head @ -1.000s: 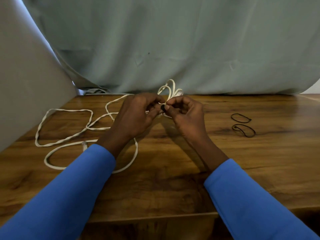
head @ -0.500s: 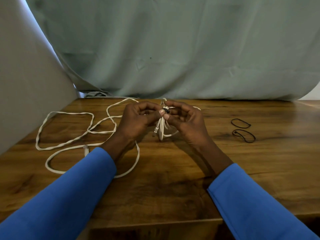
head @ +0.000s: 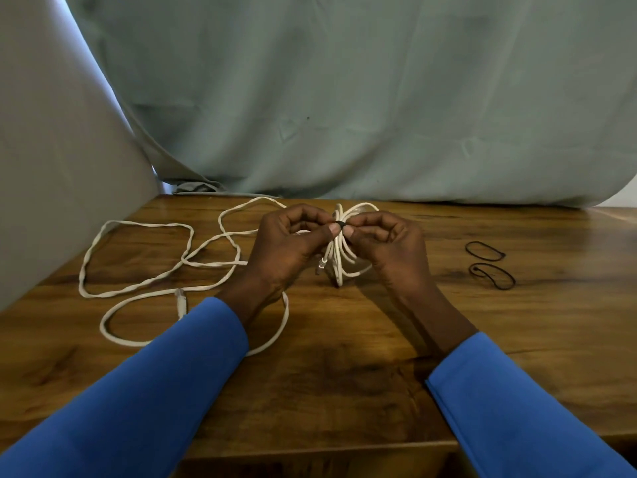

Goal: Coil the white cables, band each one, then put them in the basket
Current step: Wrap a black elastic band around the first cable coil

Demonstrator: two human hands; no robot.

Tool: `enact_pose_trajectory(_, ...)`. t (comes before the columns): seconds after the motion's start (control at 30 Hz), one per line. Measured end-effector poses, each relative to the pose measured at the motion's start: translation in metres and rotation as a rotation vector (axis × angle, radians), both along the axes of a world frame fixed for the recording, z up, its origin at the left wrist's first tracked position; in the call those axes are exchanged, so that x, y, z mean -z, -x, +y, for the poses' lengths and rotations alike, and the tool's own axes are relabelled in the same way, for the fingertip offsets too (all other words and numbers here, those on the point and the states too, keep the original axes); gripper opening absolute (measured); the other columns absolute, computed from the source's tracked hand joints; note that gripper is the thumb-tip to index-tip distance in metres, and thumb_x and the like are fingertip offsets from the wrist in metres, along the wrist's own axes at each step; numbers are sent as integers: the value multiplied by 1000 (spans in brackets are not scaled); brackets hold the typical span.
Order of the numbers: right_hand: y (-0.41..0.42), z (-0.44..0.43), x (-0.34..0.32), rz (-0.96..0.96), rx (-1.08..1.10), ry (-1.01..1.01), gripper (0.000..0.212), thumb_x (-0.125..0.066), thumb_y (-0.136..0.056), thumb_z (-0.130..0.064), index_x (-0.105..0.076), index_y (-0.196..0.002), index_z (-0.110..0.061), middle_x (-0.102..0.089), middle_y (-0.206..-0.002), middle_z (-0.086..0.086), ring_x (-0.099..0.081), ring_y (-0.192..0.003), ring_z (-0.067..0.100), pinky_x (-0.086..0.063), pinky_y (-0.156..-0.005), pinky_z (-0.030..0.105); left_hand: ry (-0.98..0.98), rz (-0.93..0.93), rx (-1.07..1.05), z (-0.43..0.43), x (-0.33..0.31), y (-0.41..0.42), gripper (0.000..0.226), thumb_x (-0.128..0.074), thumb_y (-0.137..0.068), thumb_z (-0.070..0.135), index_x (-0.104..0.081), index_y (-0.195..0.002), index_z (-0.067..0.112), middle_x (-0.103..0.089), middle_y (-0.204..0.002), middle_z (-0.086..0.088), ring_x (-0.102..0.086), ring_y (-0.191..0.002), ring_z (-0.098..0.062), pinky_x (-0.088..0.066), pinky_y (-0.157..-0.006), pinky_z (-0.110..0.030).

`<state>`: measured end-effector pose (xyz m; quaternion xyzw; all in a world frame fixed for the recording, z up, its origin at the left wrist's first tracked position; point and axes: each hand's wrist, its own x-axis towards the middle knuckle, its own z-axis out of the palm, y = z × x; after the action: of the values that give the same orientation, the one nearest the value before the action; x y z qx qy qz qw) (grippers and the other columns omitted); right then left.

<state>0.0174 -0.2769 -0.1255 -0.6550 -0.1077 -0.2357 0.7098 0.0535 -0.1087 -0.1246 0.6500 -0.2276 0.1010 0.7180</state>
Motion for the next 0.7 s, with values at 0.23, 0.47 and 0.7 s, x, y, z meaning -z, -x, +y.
enact_pose_trajectory(0.23, 0, -1, -3, -40, 31, 65, 11, -79, -83, 4, -74, -93, 3, -78, -91, 20, -75, -81, 26, -62, -77, 35, -22, -28, -13, 1, -2, 1, 13, -81, -83, 2, -74, -94, -2, -75, -93, -19, -74, -80, -22, -60, -72, -30)
enact_pose_trajectory(0.47, 2, 2, -2, -74, 57, 25, 10, -76, -86, 3, -72, -95, 6, -77, -91, 19, -76, -84, 30, -63, -78, 37, 99, 176, 84, 0, -6, 2, 5, -72, -91, 3, -75, -95, 3, -77, -92, -18, -76, -78, -24, -61, -68, -30)
enact_pose_trajectory(0.7, -3, 7, 3, -153, 118, 50, 9, -74, -88, 5, -70, -95, 7, -74, -97, 24, -75, -88, 26, -61, -79, 34, 106, 83, 71, -2, -4, 2, 5, -72, -91, 1, -74, -95, 4, -77, -89, -14, -75, -80, -23, -62, -75, -32)
